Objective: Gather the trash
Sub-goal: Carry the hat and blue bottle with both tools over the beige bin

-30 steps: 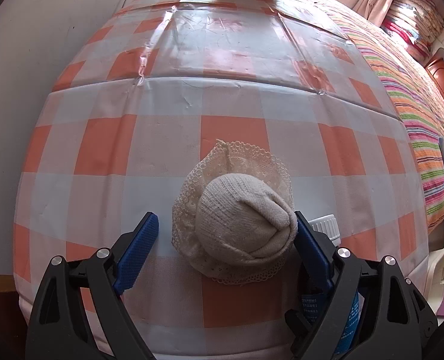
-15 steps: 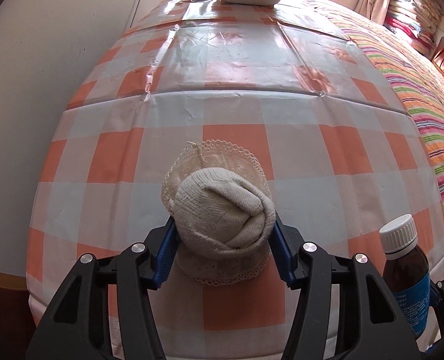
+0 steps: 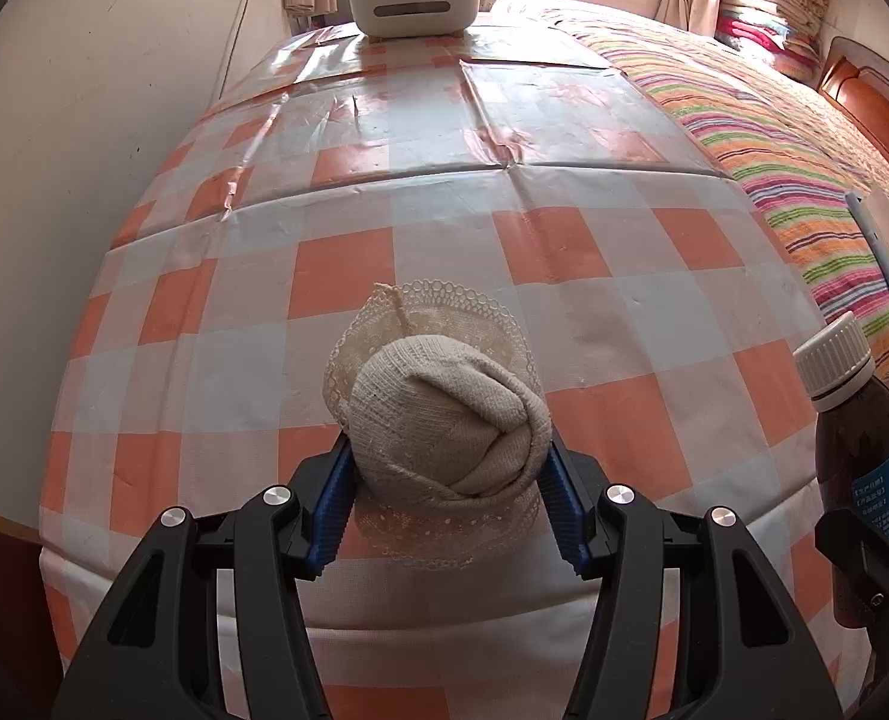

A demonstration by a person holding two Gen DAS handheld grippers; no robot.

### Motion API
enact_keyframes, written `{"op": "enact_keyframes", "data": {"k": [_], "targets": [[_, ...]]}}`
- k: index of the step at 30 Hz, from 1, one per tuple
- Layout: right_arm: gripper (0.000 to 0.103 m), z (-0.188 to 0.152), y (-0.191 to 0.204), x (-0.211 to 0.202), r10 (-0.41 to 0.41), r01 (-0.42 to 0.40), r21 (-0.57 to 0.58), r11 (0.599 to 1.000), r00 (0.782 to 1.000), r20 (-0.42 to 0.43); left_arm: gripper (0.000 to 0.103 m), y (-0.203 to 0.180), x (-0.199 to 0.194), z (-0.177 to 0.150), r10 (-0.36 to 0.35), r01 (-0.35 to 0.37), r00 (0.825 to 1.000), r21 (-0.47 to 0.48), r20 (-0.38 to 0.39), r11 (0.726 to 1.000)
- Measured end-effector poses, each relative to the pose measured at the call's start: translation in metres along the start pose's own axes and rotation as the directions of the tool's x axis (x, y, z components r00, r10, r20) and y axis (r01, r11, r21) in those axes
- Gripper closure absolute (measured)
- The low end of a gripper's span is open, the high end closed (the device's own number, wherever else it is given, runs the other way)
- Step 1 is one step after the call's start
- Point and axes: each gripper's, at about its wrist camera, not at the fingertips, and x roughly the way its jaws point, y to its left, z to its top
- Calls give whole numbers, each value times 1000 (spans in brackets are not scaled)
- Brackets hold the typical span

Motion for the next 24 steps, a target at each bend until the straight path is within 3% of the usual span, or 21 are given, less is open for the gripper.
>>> {"op": "enact_keyframes", "data": {"k": [12, 24], "targets": [[62, -14, -45, -32, -40, 38, 64, 997, 999, 35, 49, -64, -22, -23, -57, 53, 997, 104, 42, 993], [62, -25, -64, -59, -63, 58, 71, 996, 995, 73, 49, -98, -28, -38, -89, 80, 995, 179, 41, 981]]}}
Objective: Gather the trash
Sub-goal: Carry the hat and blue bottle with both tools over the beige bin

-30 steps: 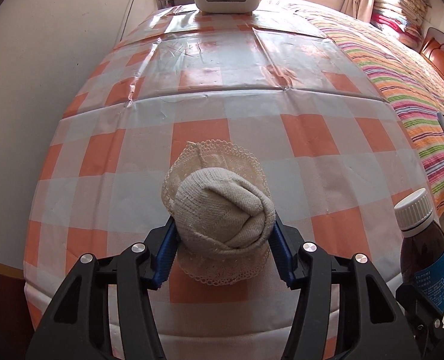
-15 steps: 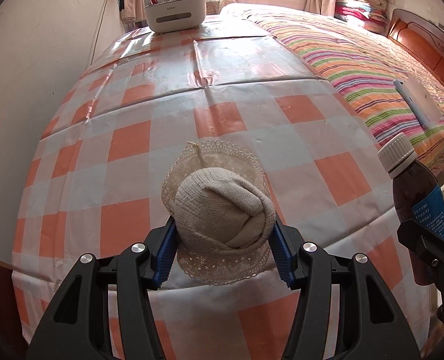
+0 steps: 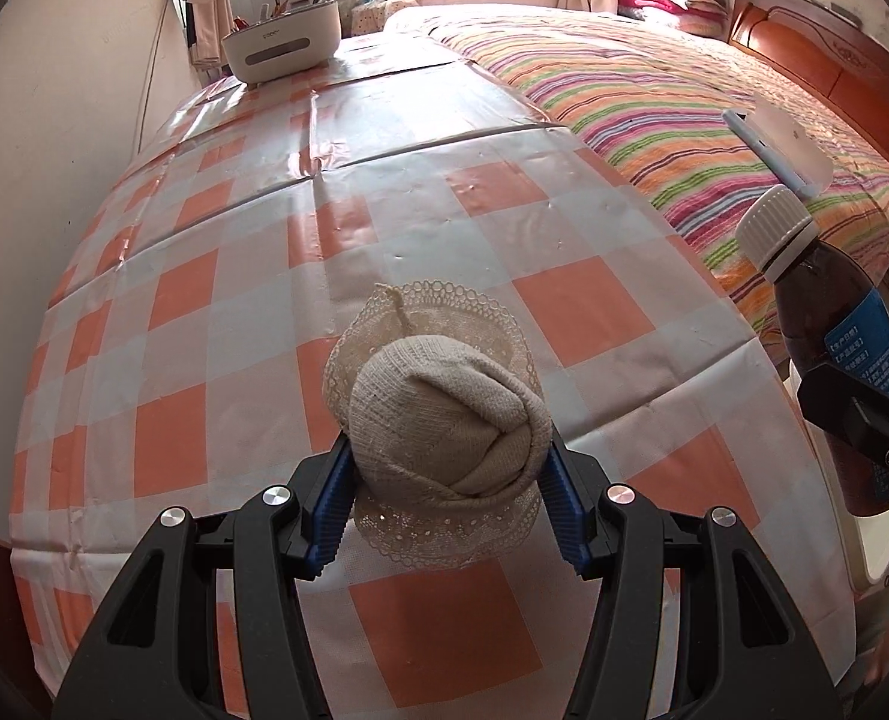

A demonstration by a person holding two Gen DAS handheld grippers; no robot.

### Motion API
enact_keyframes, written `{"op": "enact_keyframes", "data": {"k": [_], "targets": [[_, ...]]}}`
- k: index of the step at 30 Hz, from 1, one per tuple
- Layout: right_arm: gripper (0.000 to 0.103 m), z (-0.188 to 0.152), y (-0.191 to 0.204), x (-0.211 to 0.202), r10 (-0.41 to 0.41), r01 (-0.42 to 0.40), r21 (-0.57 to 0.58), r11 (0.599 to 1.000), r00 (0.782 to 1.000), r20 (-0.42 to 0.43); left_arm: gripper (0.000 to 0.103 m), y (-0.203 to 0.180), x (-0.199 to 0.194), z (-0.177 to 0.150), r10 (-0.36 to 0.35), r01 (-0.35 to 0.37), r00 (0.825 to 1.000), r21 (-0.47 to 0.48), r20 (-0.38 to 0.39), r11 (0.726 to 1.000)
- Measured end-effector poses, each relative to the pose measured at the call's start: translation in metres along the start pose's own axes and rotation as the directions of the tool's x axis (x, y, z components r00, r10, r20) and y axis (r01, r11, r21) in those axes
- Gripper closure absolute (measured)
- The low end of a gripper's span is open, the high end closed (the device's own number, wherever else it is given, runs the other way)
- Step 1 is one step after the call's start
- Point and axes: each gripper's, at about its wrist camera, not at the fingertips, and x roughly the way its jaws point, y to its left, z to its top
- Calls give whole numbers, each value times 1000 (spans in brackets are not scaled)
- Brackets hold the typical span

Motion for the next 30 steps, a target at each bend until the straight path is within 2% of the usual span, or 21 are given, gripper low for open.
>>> {"op": "enact_keyframes", "data": {"k": [14, 30], "targets": [[62, -10, -25, -20, -51, 50, 22, 998, 998, 27, 49, -38, -7, -9, -35, 34, 999, 64, 16, 997], [62, -20, -54, -44, -111, 107, 66, 992, 992, 64, 49, -81, -29, -14, -112, 105, 992, 113, 59, 988]]}}
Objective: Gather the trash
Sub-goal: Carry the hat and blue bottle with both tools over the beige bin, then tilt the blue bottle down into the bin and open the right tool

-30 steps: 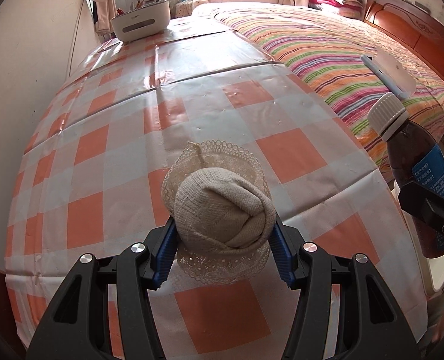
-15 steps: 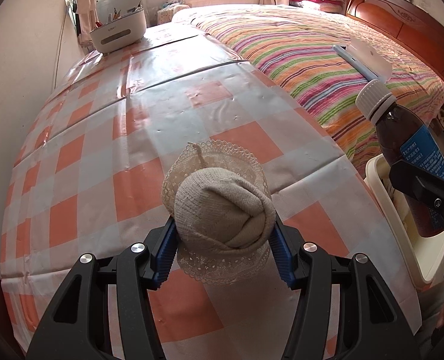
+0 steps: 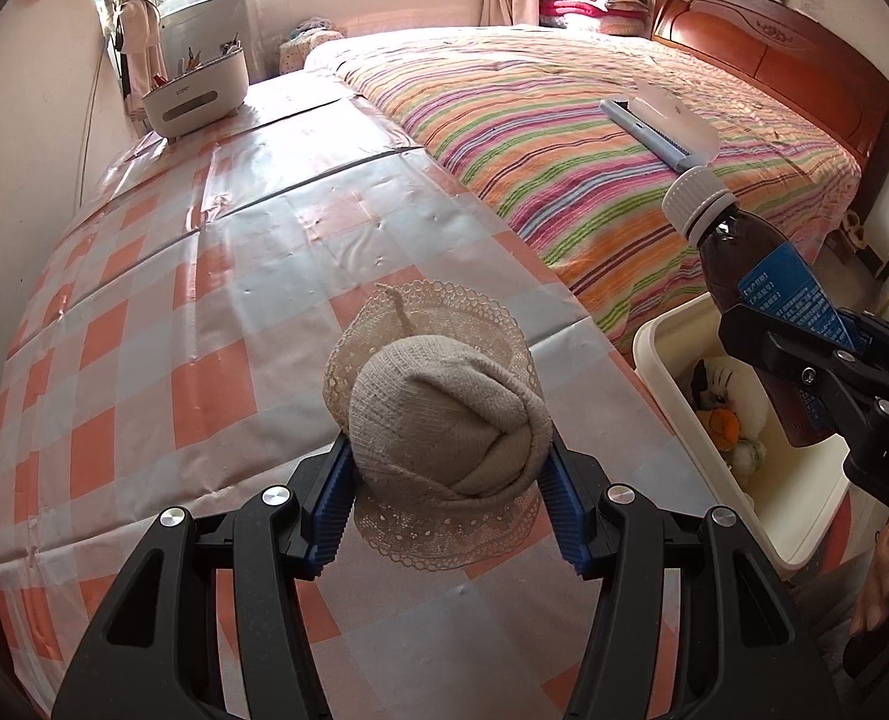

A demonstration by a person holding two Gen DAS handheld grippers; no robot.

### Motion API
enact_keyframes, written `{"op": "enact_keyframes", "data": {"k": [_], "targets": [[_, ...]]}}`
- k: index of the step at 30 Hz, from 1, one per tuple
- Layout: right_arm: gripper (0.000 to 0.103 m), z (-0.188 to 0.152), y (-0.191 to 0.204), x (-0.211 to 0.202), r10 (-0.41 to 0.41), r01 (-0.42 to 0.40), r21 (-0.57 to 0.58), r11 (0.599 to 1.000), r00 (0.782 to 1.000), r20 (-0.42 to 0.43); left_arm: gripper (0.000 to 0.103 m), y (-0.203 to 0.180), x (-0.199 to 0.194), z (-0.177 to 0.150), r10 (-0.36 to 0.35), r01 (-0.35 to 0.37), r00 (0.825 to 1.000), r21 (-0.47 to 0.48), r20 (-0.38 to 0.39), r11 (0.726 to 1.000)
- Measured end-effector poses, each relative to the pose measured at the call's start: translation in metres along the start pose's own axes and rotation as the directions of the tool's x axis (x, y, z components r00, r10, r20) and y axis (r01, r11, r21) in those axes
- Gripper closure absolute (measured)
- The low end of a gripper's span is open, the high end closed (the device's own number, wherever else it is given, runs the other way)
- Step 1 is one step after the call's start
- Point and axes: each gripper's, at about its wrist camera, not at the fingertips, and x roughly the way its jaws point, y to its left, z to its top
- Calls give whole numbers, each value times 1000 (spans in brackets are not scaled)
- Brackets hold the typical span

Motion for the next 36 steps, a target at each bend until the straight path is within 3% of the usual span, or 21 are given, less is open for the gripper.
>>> {"op": "enact_keyframes", "data": {"k": [16, 36], "targets": [[62, -8, -41, -26, -50, 46, 83, 996, 997, 52, 48, -48, -13, 5, -62, 61, 997, 45, 38, 997], [62, -19, -77, -51, -101, 85, 161, 983, 990, 95, 48, -85, -10, 5, -89, 87, 996, 81, 23, 993]]}}
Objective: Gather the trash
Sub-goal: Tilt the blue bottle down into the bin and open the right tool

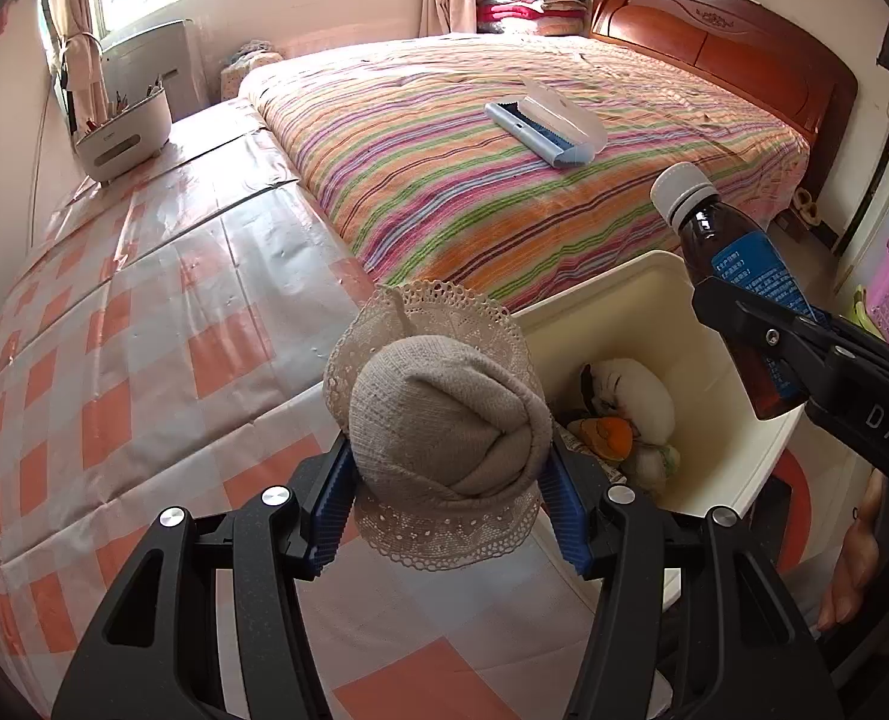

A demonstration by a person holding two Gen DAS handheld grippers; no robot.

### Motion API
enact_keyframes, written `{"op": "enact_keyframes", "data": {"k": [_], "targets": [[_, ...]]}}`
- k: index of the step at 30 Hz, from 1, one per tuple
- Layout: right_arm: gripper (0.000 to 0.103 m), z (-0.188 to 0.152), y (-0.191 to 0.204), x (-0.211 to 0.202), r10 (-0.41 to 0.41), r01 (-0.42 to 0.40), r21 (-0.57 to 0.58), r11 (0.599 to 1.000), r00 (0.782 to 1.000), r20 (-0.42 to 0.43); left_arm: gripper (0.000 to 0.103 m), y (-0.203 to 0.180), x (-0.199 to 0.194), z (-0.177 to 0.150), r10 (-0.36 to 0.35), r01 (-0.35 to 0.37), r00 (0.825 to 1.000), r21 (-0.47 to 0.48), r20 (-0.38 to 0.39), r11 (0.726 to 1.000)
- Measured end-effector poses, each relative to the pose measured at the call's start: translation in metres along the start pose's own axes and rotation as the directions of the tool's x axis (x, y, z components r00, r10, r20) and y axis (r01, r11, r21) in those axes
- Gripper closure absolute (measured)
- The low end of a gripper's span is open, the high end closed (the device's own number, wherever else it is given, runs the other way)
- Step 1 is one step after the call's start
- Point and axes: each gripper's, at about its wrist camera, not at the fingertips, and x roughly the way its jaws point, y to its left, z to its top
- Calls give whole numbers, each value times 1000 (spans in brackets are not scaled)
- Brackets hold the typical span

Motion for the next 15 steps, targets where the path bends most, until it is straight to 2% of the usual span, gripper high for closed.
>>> {"op": "enact_keyframes", "data": {"k": [15], "targets": [[62, -2, -12, -5, -8, 8, 30, 1000, 1000, 11, 48, -18, 10, 2, -26, 26, 999, 12, -19, 1000]]}}
